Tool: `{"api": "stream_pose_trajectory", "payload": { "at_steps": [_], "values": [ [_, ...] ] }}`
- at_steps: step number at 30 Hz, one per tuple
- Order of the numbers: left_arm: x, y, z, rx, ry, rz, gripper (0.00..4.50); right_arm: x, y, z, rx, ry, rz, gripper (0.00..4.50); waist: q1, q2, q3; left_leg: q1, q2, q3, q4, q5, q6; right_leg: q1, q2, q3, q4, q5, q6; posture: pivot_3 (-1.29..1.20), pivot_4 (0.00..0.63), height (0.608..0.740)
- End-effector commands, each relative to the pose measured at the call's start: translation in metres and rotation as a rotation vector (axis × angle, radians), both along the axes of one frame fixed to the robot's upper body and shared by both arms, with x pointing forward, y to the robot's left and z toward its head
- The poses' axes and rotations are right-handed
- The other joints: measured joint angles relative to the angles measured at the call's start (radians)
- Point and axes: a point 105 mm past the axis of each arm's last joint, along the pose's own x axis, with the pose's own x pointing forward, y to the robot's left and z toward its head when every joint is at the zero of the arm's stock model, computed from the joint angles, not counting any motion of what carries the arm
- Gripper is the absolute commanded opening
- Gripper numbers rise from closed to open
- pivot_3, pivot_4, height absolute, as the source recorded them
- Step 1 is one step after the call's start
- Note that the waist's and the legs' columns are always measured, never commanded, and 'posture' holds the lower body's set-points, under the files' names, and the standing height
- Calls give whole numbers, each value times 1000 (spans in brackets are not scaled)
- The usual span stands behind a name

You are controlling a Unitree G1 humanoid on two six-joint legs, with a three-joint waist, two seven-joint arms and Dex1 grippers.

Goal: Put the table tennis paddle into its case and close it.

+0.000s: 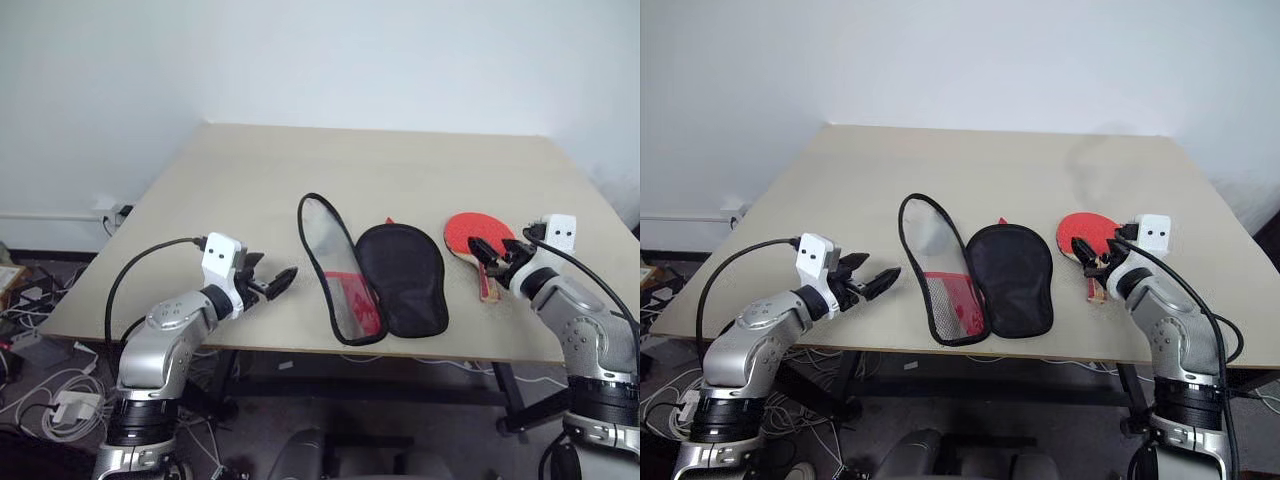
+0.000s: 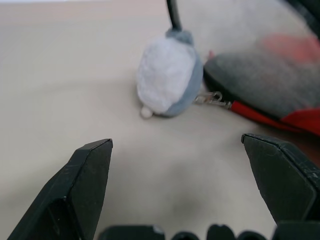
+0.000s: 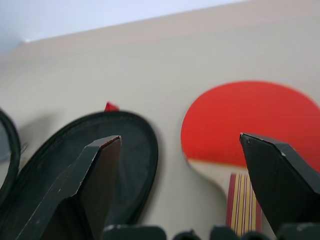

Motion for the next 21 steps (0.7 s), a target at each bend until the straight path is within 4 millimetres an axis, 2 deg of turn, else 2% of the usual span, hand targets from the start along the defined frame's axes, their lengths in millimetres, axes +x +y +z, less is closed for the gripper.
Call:
{"api": "stream_pose_trajectory", "payload": {
  "at_steps": [1, 8, 15, 21],
  "values": [
    [3, -1, 17, 26, -67, -16, 4500, 7, -3, 16, 4, -65, -35, 4118, 0, 0, 0, 0, 0, 0, 0, 0, 0, 0, 0, 0, 0, 0, 0, 0, 0, 715],
    [7, -4, 21, 17, -85, -22, 4500, 10, -4, 12, 18, -67, -49, 4118, -1, 0, 0, 0, 0, 0, 0, 0, 0, 0, 0, 0, 0, 0, 0, 0, 0, 715],
    [18, -11, 21, 18, -92, -36, 4500, 10, -24, 12, 0, -66, -106, 4118, -1, 0, 0, 0, 0, 0, 0, 0, 0, 0, 0, 0, 0, 0, 0, 0, 0, 715],
    [17, -22, 21, -3, -66, -90, 4500, 13, -43, 4, -58, 2, -159, 4118, -2, 0, 0, 0, 0, 0, 0, 0, 0, 0, 0, 0, 0, 0, 0, 0, 0, 715]
  ]
}}
